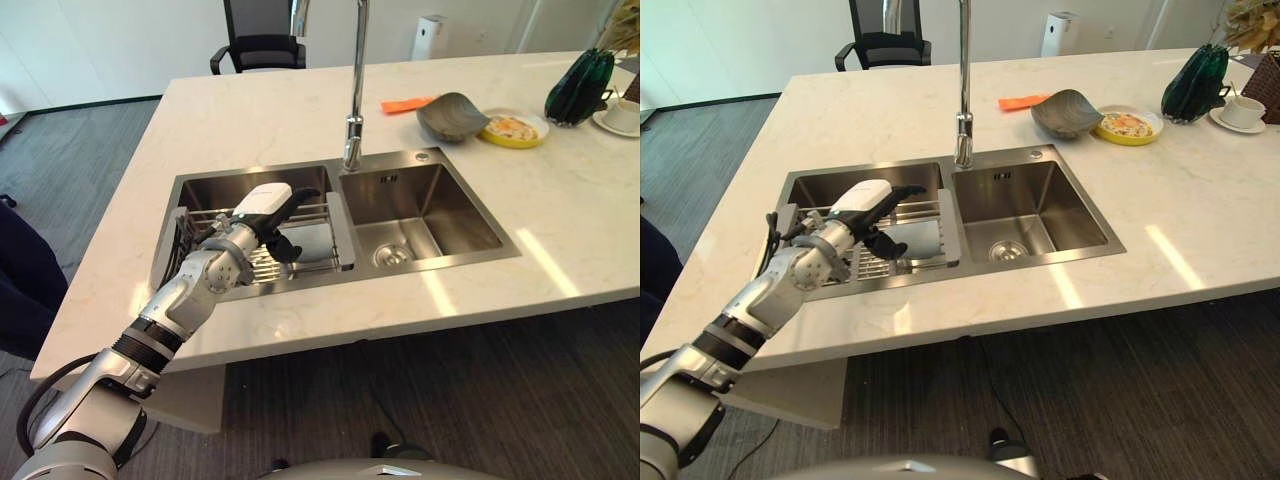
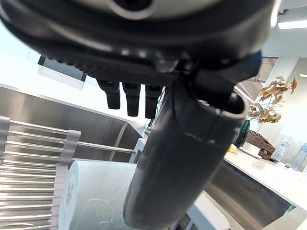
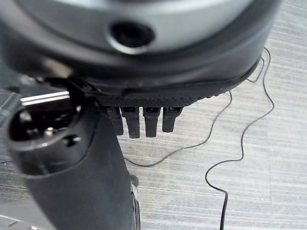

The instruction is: Place the dishes in the dishwasher.

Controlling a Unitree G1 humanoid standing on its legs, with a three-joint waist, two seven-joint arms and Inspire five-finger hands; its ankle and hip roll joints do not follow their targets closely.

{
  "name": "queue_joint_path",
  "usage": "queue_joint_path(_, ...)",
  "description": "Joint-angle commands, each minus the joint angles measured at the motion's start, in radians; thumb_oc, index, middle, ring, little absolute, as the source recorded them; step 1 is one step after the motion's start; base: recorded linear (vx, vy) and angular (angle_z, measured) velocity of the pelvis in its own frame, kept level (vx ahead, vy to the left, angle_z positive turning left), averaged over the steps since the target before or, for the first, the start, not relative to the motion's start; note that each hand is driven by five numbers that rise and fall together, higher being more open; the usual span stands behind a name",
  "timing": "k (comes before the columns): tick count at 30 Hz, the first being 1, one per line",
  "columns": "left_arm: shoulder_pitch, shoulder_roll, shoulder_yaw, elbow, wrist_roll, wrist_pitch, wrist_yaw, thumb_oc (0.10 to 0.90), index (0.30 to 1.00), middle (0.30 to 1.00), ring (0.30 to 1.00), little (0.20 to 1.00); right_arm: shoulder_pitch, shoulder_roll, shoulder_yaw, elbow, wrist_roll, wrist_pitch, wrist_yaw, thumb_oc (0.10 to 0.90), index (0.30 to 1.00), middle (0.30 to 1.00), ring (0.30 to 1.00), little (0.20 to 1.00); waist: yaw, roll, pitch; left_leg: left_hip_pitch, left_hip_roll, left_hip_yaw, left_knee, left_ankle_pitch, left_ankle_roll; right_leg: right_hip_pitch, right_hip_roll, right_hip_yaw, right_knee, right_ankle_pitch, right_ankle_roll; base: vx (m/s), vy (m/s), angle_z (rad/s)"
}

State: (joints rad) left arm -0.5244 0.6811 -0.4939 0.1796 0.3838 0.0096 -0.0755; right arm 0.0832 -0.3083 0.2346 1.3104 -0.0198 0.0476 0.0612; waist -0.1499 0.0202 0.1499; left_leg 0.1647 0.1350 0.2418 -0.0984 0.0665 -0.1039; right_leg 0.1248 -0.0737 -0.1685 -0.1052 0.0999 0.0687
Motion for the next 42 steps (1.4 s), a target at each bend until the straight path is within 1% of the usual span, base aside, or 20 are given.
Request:
queue_joint_path(1,-0.161,0.021,0.032,-0.007,0.013,-0.027,0.034,0.8,0.9,0.9,0.9,0.9,-0.034,-0.035,0.018,0.043,-0.007,0.003,-0.003,0.8,0.9,0.9,0.9,0.9,-0.001,-0.006,0.006,0.026,-0.013,0.0,0.011,-0.101,-0.011,0.038,-0.076,-0.06,0.018,-0.121,0.095,0.0,0.0,0.0)
queue_joint_path(7,-0.163,-0.013,0.012,0.043,0.027,-0.018,0.029,0.8,0.9,0.9,0.9,0.9,-0.038,-0.033,0.021,0.038,-0.009,0.004,-0.004,0.8,0.9,0.9,0.9,0.9,-0.009,-0.001,0.008,0.028,-0.014,0.004,0.011,-0.102,-0.01,0.037,-0.075,-0.056,0.018,-0.122,0.095,0.0,0.0,0.0)
queue_joint_path(13,-0.161,-0.065,-0.01,0.137,0.051,-0.005,0.049,0.8,0.9,0.9,0.9,0.9,-0.038,-0.033,0.025,0.037,-0.01,0.004,-0.009,0.8,0.9,0.9,0.9,0.9,-0.016,0.004,0.011,0.027,-0.015,0.005,0.011,-0.101,-0.009,0.038,-0.077,-0.056,0.018,-0.12,0.094,-0.01,-0.004,-0.02)
queue_joint_path(14,-0.166,-0.082,-0.019,0.174,0.06,-0.002,0.053,0.8,0.9,0.9,0.9,0.9,-0.036,-0.033,0.026,0.039,-0.012,0.004,-0.009,0.8,0.9,0.9,0.9,0.9,-0.019,0.006,0.011,0.027,-0.016,0.003,0.011,-0.101,-0.008,0.038,-0.076,-0.057,0.018,-0.121,0.094,0.0,0.0,0.0)
queue_joint_path(25,-0.19,-0.096,-0.035,0.275,0.053,0.009,0.08,0.8,0.9,0.9,0.9,0.9,-0.039,-0.034,0.033,0.035,-0.004,0.001,-0.016,0.8,0.9,0.9,0.9,0.9,-0.024,0.009,0.007,0.027,-0.016,0.005,0.011,-0.1,-0.01,0.04,-0.073,-0.06,0.018,-0.122,0.093,0.0,0.0,0.0)
queue_joint_path(26,-0.192,-0.1,-0.036,0.295,0.045,0.008,0.087,0.8,0.9,0.9,0.9,0.9,-0.039,-0.034,0.033,0.035,-0.003,0.0,-0.017,0.8,0.9,0.9,0.9,0.9,-0.025,0.009,0.007,0.027,-0.015,0.005,0.011,-0.1,-0.01,0.04,-0.073,-0.061,0.018,-0.122,0.093,0.0,0.0,0.0)
queue_joint_path(27,-0.193,-0.111,-0.032,0.353,0.027,0.01,0.105,0.8,0.9,0.9,0.9,0.9,-0.04,-0.032,0.038,0.034,-0.003,-0.001,-0.021,0.8,0.9,0.9,0.9,0.9,-0.027,0.008,0.006,0.027,-0.014,0.007,0.011,-0.098,-0.011,0.039,-0.072,-0.059,0.018,-0.121,0.093,0.0,0.0,0.0)
queue_joint_path(30,-0.199,-0.11,-0.036,0.377,0.027,0.011,0.111,0.8,0.9,0.9,0.9,0.9,-0.04,-0.033,0.04,0.035,-0.003,-0.001,-0.022,0.8,0.9,0.9,0.9,0.9,-0.029,0.007,0.006,0.026,-0.014,0.006,0.011,-0.097,-0.011,0.038,-0.071,-0.058,0.018,-0.121,0.092,0.0,0.0,0.0)
queue_joint_path(32,-0.217,-0.102,-0.055,0.439,0.03,0.013,0.124,0.8,0.9,0.9,0.9,0.9,-0.042,-0.038,0.045,0.03,-0.003,-0.003,-0.029,0.8,0.9,0.9,0.9,0.9,-0.034,0.006,0.005,0.025,-0.013,0.009,0.011,-0.096,-0.012,0.036,-0.068,-0.055,0.018,-0.12,0.091,0.0,0.0,0.0)
queue_joint_path(35,-0.215,-0.11,-0.053,0.447,0.019,0.01,0.133,0.8,0.9,0.9,0.9,0.9,-0.04,-0.036,0.044,0.03,-0.001,-0.005,-0.031,0.8,0.9,0.9,0.9,0.9,-0.033,0.004,0.005,0.025,-0.011,0.008,0.011,-0.095,-0.013,0.036,-0.068,-0.057,0.018,-0.12,0.091,0.0,0.0,0.0)
queue_joint_path(36,-0.213,-0.11,-0.057,0.43,0.019,0.005,0.137,0.478,0.418,0.418,0.418,0.418,-0.038,-0.035,0.043,0.03,-0.002,-0.006,-0.033,0.8,0.9,0.9,0.9,0.9,-0.032,0.002,0.005,0.023,-0.012,0.007,0.011,-0.095,-0.012,0.035,-0.068,-0.057,0.018,-0.12,0.091,0.0,0.0,0.0)
queue_joint_path(37,-0.213,-0.11,-0.057,0.43,0.019,0.005,0.137,0.478,0.418,0.418,0.418,0.418,-0.038,-0.035,0.043,0.03,-0.002,-0.006,-0.033,0.8,0.9,0.9,0.9,0.9,-0.032,0.002,0.005,0.023,-0.012,0.007,0.011,-0.095,-0.012,0.035,-0.068,-0.057,0.018,-0.12,0.091,0.0,0.0,0.0)
queue_joint_path(38,-0.212,-0.108,-0.056,0.416,0.017,0.003,0.139,0.4,0.3,0.3,0.3,0.3,-0.037,-0.034,0.043,0.032,-0.001,-0.008,-0.034,0.8,0.9,0.9,0.9,0.9,-0.031,0.002,0.005,0.023,-0.012,0.006,0.011,-0.094,-0.012,0.036,-0.068,-0.058,0.018,-0.12,0.091,0.0,0.0,0.0)
queue_joint_path(39,-0.212,-0.108,-0.056,0.416,0.017,0.003,0.139,0.4,0.3,0.3,0.3,0.3,-0.037,-0.034,0.043,0.032,-0.001,-0.008,-0.034,0.8,0.9,0.9,0.9,0.9,-0.031,0.002,0.005,0.023,-0.012,0.006,0.011,-0.094,-0.012,0.036,-0.068,-0.058,0.018,-0.12,0.091,0.0,0.0,0.0)
queue_joint_path(42,-0.204,-0.094,-0.065,0.345,-0.001,-0.029,0.151,0.4,0.3,0.3,0.3,0.3,-0.036,-0.034,0.04,0.032,0.008,-0.012,-0.043,0.8,0.9,0.9,0.9,0.9,-0.026,-0.001,0.005,0.021,-0.014,0.003,0.011,-0.095,-0.011,0.034,-0.069,-0.06,0.018,-0.12,0.092,0.0,0.0,0.0)
